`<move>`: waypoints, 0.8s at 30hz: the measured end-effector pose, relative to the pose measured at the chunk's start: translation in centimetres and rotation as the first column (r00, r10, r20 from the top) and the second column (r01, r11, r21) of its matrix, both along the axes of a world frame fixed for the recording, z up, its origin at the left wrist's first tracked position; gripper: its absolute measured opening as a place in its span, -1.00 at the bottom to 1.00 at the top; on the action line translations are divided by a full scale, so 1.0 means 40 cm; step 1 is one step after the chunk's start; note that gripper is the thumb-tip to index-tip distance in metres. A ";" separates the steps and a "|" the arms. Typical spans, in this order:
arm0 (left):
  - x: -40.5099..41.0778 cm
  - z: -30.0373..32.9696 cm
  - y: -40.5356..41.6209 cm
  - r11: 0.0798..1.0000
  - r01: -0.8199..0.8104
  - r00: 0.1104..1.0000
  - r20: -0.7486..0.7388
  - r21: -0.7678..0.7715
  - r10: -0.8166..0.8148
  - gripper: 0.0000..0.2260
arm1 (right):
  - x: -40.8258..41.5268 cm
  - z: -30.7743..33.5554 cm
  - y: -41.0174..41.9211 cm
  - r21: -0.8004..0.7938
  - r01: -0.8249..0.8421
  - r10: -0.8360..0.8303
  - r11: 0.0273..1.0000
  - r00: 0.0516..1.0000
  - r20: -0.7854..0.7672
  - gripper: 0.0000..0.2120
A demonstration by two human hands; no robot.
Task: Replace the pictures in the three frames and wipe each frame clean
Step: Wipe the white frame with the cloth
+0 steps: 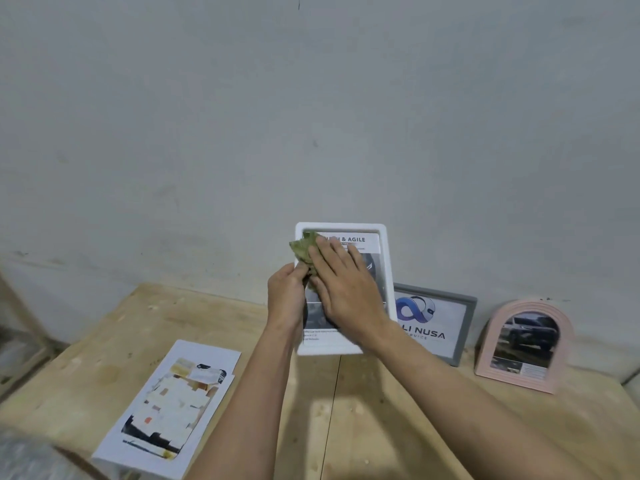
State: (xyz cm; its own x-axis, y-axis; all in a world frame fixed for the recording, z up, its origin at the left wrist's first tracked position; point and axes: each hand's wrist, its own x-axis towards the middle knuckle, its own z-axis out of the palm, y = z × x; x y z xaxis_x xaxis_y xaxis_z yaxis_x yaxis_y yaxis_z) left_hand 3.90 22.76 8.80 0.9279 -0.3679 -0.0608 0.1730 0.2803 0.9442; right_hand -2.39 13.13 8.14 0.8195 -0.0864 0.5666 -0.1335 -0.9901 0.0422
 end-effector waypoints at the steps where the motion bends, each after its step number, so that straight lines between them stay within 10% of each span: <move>1: -0.001 -0.005 0.001 1.000 -0.020 1.000 0.010 0.008 0.020 -0.70 | 0.018 0.013 -0.020 -0.019 0.016 -0.015 1.000 1.000 0.022 -0.52; 8: 0.008 0.003 0.028 0.990 -0.126 0.991 -0.044 -0.067 0.123 -0.70 | 0.027 0.068 -0.100 -0.081 0.221 -0.217 0.972 0.975 0.057 -0.40; 15: 0.022 -0.033 0.042 0.974 -0.228 0.973 -0.043 0.003 0.228 -0.76 | -0.098 -0.109 -0.061 -0.055 0.075 -0.075 0.996 0.997 -0.011 -0.29; 20: 0.055 -0.055 0.052 0.971 -0.223 0.969 0.131 0.086 0.210 -0.75 | -0.191 -0.174 -0.008 0.221 -0.035 0.070 0.975 0.986 -0.150 -0.48; 24: 0.065 -0.040 0.059 0.974 -0.208 0.968 0.162 0.085 0.193 -0.75 | -0.164 -0.029 -0.040 0.663 -0.198 0.209 0.722 0.976 0.063 -0.64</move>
State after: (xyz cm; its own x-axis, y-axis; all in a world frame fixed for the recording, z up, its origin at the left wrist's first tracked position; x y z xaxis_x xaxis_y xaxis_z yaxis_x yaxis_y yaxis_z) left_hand 6.50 25.13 7.20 0.9832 -0.1726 0.0596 -0.0249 0.1965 0.9802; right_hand -8.94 11.52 7.00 0.8695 -0.2644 0.4172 0.0693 -0.7709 -0.6332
